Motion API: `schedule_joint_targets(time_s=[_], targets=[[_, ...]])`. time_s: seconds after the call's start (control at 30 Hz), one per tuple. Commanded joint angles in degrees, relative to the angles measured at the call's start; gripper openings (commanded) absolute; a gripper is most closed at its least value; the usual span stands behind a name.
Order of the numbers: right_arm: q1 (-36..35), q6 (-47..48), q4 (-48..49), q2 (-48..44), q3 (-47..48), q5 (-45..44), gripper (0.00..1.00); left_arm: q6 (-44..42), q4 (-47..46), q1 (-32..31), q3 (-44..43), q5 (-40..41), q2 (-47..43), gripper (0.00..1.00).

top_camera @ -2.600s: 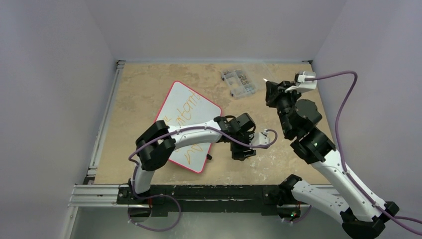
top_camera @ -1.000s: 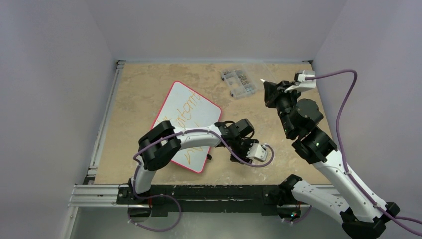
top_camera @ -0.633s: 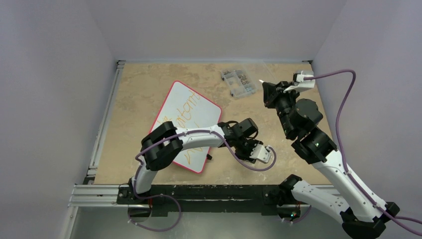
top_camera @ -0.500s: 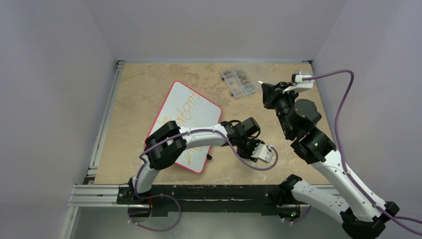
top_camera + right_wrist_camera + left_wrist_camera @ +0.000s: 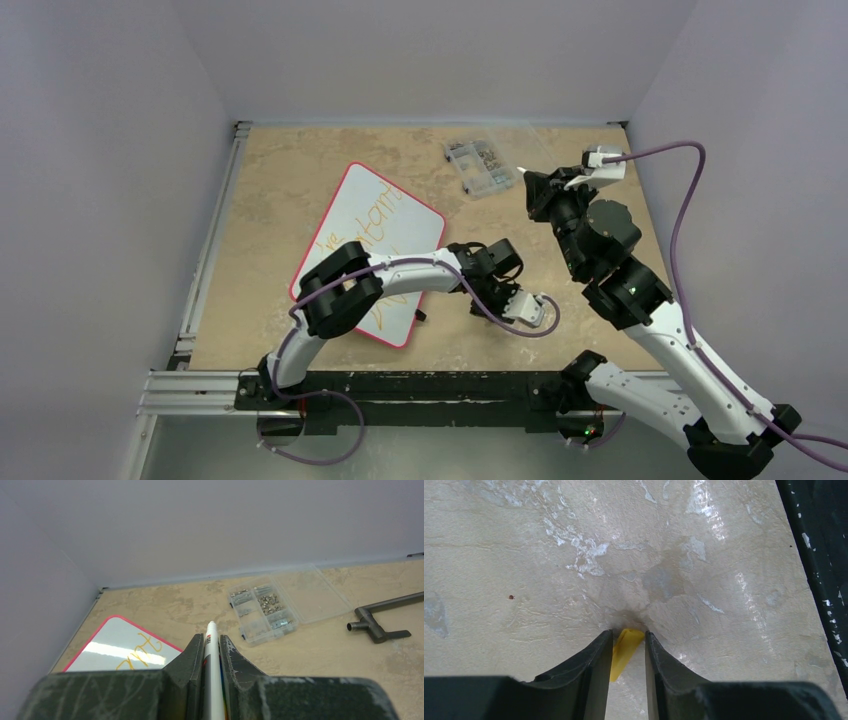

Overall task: Write a sentence on the whiteboard
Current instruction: Pick up the pen cap.

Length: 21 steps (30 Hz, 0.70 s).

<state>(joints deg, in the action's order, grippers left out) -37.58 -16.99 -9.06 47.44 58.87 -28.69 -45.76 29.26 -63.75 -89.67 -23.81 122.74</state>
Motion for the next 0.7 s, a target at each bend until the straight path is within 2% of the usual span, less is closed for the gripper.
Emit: schedule_joint_targets(time_s=[0.0, 0.07, 0.2, 0.27, 0.47, 0.67], targets=[[0.0, -0.8, 1.3, -0.9, 0.0, 0.7, 0.0, 3.2, 1.8, 1.1, -0.2, 0.8, 2.0, 0.26], [-0.1, -0.8, 1.2, -0.9, -0.1, 0.4, 0.0, 4.2, 0.7, 1.1, 0.8, 0.4, 1.6, 0.2], [-0.1, -1.1, 1.0, -1.0, -0.2, 0.1, 0.0, 10.2, 1.5, 1.8, -0.7, -0.2, 2.4, 0.0], [-0.1, -1.1, 0.9, -1.1, -0.4, -0.1, 0.0, 16.9, -0.3, 3.1, -0.6, -2.0, 1.4, 0.0], [-0.1, -1.1, 1.0, -1.2, -0.8, -0.8, 0.0, 34.5, -15.8, 7.2, 8.1, -6.6, -8.7, 0.0], [-0.1, -1.0, 1.5, -1.6, -0.7, -1.0, 0.0, 53.3, -16.5, 11.3, 6.4, -6.4, -13.4, 0.0]])
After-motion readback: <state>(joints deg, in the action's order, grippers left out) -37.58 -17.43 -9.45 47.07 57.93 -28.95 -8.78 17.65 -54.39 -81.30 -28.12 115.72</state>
